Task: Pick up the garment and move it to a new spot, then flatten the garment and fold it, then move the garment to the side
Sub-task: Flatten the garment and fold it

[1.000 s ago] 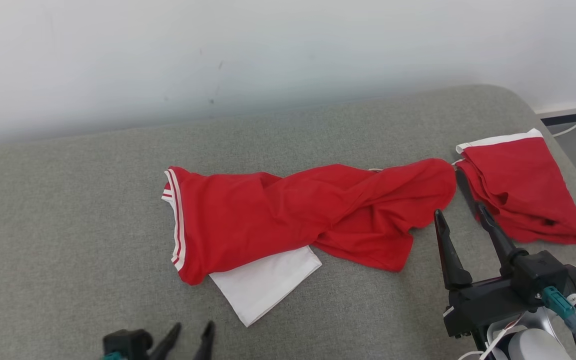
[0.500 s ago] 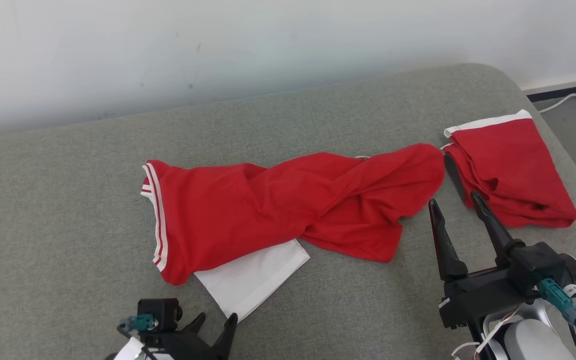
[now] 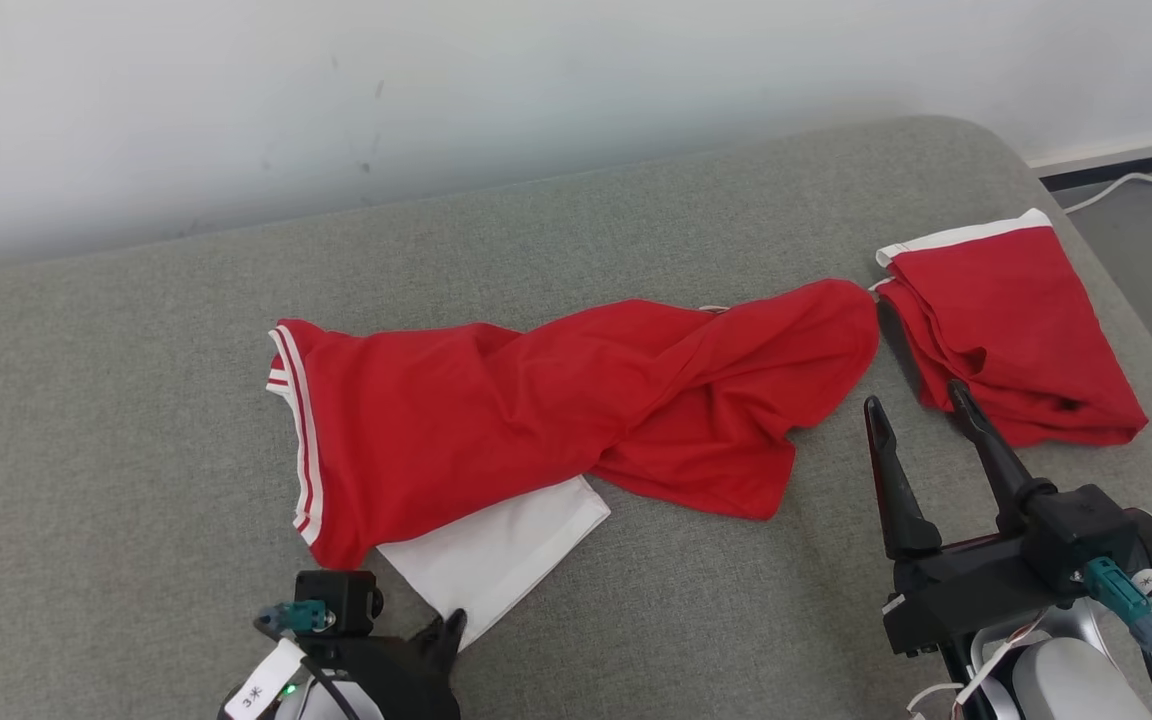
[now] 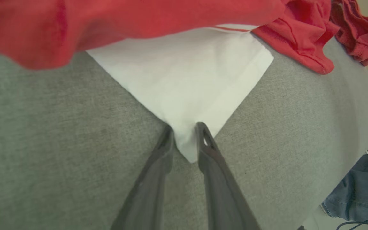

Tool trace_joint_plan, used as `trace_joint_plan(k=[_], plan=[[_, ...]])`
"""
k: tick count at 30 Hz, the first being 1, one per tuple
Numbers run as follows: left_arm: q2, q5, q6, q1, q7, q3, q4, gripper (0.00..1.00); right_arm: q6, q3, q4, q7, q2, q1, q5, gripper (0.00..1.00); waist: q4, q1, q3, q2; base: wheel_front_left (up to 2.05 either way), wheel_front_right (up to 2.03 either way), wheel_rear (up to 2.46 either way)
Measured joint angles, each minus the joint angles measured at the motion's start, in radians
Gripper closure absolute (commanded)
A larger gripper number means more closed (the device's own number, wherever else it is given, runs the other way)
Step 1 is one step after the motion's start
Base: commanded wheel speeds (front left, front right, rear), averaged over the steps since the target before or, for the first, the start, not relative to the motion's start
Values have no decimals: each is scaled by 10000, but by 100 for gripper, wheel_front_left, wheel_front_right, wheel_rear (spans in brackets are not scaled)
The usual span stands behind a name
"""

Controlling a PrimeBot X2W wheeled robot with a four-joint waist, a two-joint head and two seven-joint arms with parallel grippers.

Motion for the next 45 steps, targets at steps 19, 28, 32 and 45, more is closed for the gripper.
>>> trace_joint_plan(k=[19, 28, 32, 45], plan=[[656, -391, 932, 329, -1070, 1733, -970, 100, -98, -589, -56, -40, -447, 230, 19, 0, 484, -1, 311, 0, 0, 0, 0], [1133, -228, 1390, 825, -1710, 2982, -1678, 100, -142, -570, -82, 8, -430, 232, 19, 0, 628, -1, 325, 0, 0, 0, 0], [1183, -134, 1409, 980, -1776, 3269, -1870, 100, -148, -535, -109, 17, -424, 229, 19, 0, 675, -2, 342, 0, 0, 0, 0], [1158, 366, 1498, 1453, -1843, 4031, -2224, 0, -148, -458, -98, 92, -410, 216, 19, 0, 683, -1, 335, 0, 0, 0, 0]])
